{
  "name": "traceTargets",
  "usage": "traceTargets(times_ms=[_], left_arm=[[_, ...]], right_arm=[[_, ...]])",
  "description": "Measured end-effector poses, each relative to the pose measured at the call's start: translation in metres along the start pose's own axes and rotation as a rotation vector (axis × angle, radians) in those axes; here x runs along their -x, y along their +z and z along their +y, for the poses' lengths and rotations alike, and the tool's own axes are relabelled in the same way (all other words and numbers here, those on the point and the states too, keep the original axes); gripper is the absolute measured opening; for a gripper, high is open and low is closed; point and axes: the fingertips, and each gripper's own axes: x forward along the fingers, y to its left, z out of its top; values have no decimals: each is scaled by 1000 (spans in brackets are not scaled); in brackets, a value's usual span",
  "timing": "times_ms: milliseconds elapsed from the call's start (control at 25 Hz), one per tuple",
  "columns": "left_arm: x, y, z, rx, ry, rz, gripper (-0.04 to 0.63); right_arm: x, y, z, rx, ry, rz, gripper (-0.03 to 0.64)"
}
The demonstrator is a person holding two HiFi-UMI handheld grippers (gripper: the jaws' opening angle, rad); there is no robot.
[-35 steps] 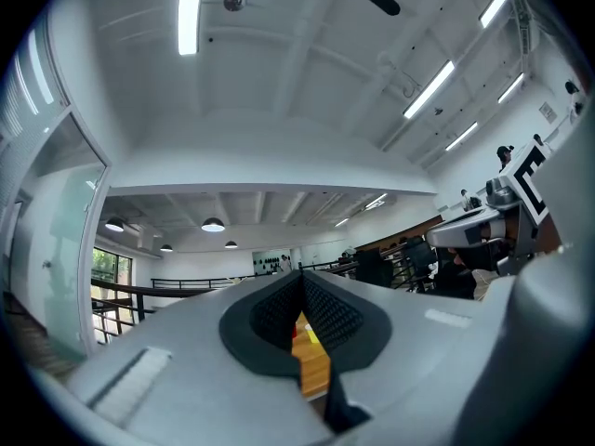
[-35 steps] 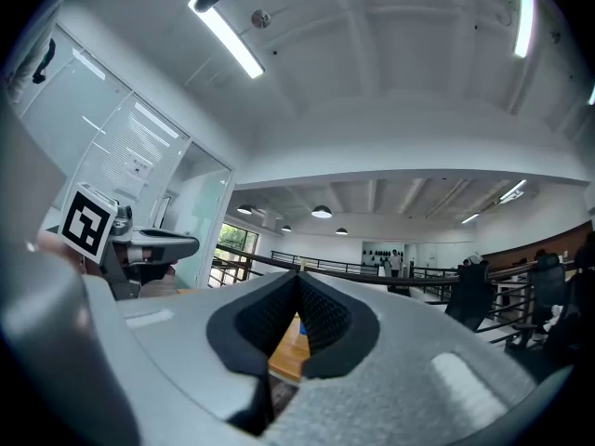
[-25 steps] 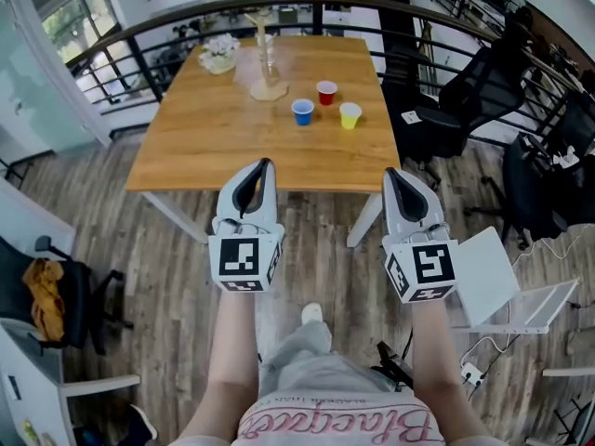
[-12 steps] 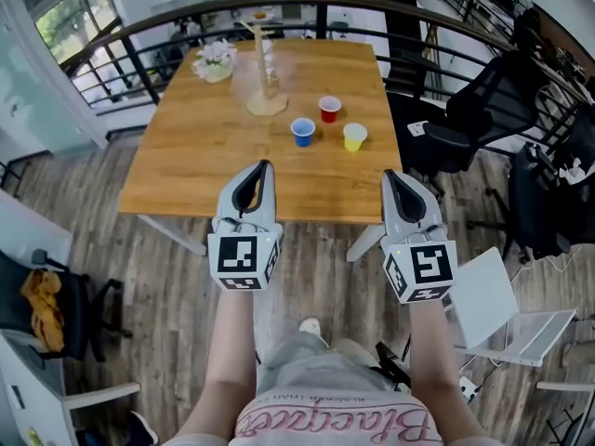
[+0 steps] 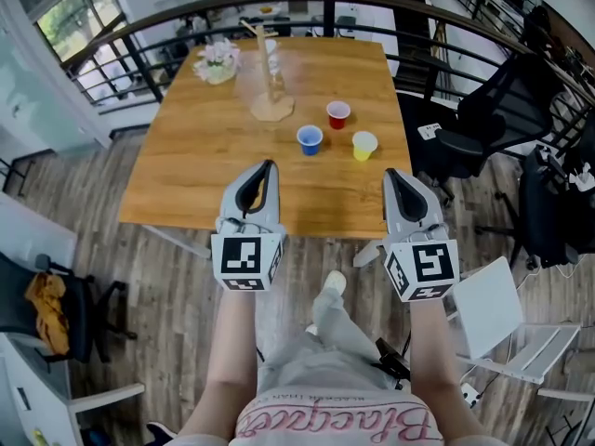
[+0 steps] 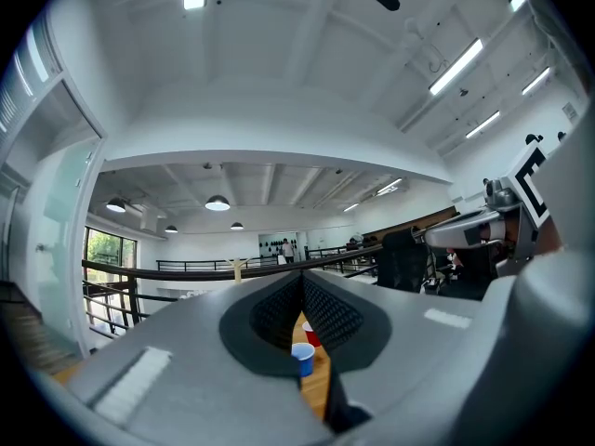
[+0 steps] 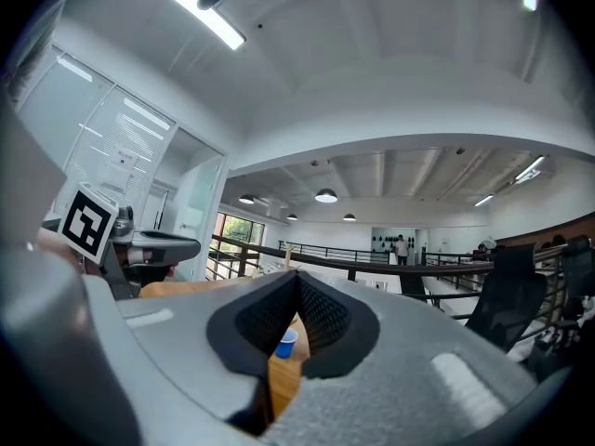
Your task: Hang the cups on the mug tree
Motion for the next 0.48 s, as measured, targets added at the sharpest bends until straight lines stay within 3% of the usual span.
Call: traceTargets(times_ms=[480], left_arm=[[-95,-13,33,-34,-8,14,18]], right_arm=[[-99,-10,-47,-54,-3,-21,2]])
